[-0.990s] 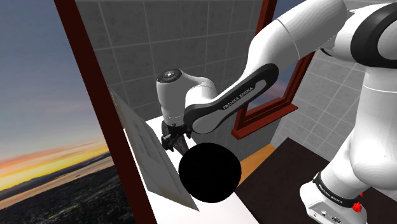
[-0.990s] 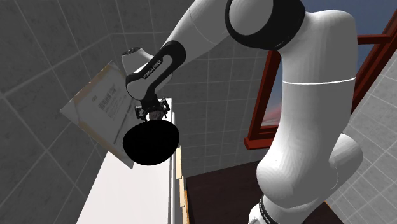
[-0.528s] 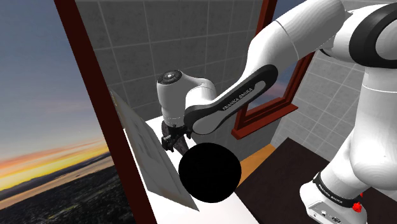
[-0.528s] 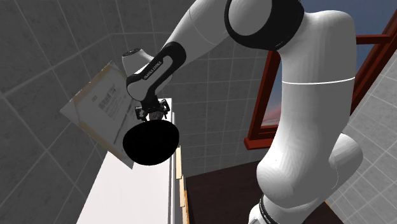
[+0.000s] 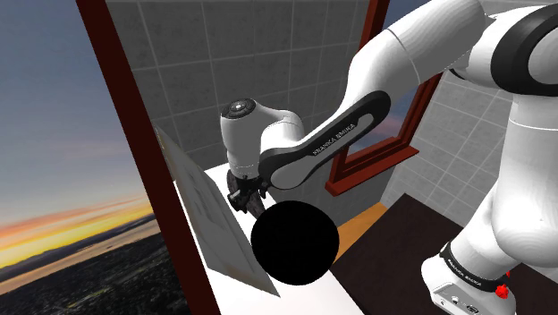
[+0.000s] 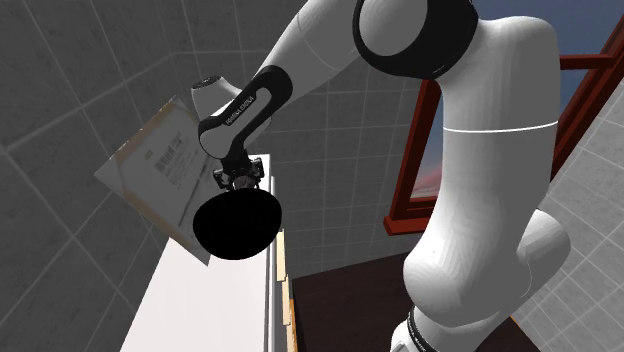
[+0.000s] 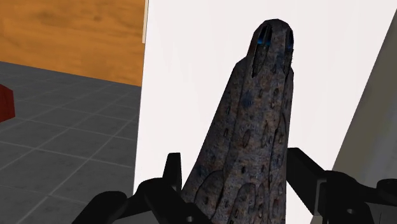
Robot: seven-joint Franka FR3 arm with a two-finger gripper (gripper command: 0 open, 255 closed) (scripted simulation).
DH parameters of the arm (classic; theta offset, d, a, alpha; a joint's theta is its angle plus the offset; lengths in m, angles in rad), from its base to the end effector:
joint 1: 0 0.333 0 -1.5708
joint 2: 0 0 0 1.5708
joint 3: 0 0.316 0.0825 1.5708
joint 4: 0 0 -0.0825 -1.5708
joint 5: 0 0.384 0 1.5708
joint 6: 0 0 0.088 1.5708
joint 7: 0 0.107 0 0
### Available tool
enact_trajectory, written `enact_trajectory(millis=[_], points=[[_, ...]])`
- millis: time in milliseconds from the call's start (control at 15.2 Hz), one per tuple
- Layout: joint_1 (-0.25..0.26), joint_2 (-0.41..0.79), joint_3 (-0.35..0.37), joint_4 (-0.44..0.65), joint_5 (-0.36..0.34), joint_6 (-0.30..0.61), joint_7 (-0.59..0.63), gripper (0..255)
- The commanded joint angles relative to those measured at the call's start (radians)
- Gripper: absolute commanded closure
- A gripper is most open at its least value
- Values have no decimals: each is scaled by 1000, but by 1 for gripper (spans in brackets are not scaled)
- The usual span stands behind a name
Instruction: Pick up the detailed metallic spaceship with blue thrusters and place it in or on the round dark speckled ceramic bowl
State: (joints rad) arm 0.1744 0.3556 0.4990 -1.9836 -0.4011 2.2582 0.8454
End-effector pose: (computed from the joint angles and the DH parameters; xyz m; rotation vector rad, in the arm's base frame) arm 0.4846 0.3588 0.3037 3.0241 0.0970 0.1218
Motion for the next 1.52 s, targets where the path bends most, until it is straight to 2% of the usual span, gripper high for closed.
enact_trajectory(millis=[0,132,1452], points=[[0,1,-1,0,0,0,0,255],[0,0,0,0,0,0,0,255],[-31,-142,43,100,120,-211,-101,255]])
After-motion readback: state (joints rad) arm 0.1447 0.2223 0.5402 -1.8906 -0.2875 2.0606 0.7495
